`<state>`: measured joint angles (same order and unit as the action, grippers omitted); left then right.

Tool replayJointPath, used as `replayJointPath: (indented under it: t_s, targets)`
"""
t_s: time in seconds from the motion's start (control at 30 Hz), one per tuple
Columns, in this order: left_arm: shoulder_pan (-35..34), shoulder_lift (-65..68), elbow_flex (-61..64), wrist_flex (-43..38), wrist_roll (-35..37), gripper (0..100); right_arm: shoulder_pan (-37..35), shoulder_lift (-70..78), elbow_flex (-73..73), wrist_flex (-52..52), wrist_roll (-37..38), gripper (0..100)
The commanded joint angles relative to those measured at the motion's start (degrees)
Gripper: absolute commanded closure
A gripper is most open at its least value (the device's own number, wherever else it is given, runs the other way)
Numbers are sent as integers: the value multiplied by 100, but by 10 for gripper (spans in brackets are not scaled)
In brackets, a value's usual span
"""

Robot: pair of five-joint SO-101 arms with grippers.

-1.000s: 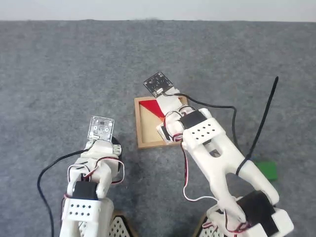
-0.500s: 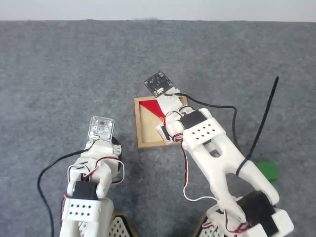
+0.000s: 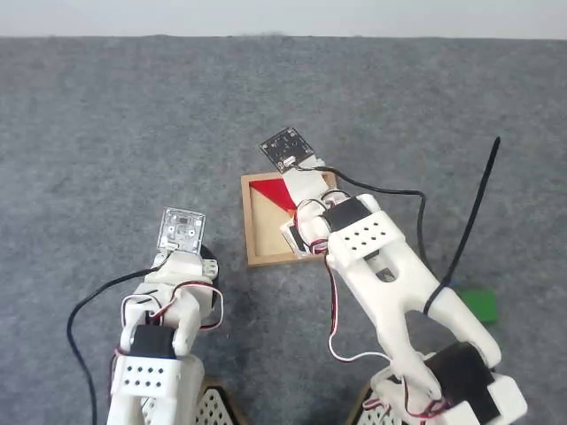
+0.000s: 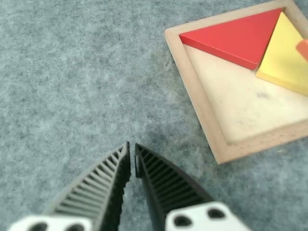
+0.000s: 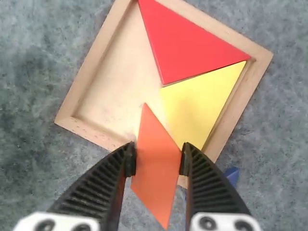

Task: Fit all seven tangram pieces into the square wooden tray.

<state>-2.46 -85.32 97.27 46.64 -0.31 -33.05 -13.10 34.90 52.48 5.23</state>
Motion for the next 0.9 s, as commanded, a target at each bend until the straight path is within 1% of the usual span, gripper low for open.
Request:
replayJointPath:
  t_s: [0.0,0.37,0.47,0.53,0.63,0.87]
  targets:
    - [-26,-70,-48,9,35,985,-40,-295,-44,-48,-70,902]
    - [-26,-70,-48,9,35,985,-31,-295,9,-75,-105,902]
    - [-26,-70,-48,9,35,985,-40,-207,-185,-224,-281,902]
    - [-26,-70,-48,9,35,985,-40,110,-536,-207,-413,902]
    - [-26,-70,-48,9,35,985,-84,857,-1257,48,-396,902]
    - [-26,-70,-48,9,35,985,-426,2492,-2708,127,-396,902]
